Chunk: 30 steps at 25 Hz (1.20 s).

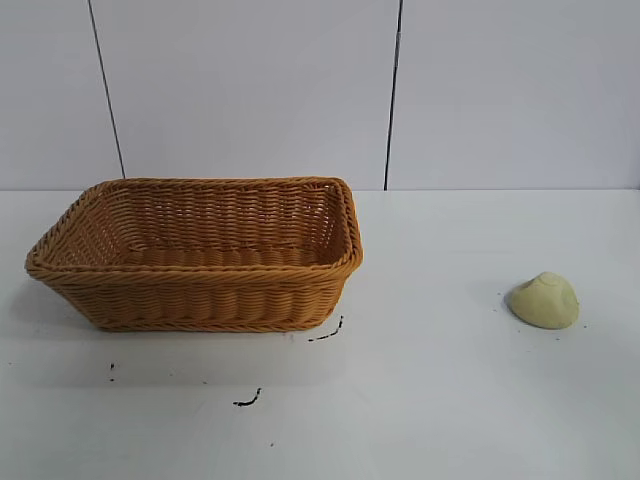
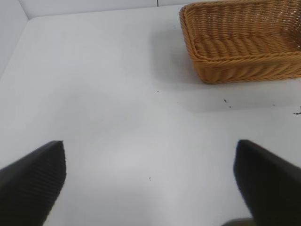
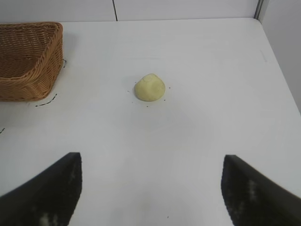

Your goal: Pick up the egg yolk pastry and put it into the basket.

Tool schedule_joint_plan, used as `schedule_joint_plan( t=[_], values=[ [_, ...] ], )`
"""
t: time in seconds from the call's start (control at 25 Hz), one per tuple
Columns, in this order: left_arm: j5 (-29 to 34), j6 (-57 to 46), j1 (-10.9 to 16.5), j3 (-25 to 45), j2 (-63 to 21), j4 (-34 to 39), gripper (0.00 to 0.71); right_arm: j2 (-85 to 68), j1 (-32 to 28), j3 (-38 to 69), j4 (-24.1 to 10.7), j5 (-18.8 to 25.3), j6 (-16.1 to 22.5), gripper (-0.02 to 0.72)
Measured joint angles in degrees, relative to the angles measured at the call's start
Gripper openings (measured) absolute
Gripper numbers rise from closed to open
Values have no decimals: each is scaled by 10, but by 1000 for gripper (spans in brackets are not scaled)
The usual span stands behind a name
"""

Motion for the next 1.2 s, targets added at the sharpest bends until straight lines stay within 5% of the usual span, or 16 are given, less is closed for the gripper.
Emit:
schedule_joint_plan(
  t=[0.52, 1.04, 1.2],
  values=[
    [0, 0, 0, 0, 0, 0, 697, 58, 0, -33, 6, 10, 17, 582],
    [0, 0, 0, 0, 0, 0, 697, 521, 0, -262, -1, -2, 25, 613],
    [0, 0, 0, 0, 0, 0, 697, 666, 0, -347, -3, -13, 0, 613]
  ],
)
